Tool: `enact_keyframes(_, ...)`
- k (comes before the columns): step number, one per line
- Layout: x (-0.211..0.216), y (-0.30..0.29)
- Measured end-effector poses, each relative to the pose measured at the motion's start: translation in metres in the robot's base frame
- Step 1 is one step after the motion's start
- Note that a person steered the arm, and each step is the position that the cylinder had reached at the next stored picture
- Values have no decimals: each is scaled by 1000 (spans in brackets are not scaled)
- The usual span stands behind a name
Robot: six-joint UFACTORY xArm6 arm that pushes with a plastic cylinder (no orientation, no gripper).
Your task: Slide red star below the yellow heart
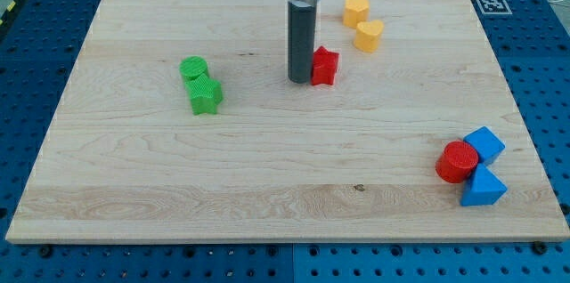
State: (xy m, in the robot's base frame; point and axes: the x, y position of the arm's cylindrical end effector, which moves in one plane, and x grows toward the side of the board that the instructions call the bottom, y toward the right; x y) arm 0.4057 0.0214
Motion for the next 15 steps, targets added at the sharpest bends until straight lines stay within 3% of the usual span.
enact_keyframes(2, -3, 26)
enact_keyframes(6, -28, 9)
enact_keyframes(10, -28, 60)
enact_keyframes(15, 5, 50)
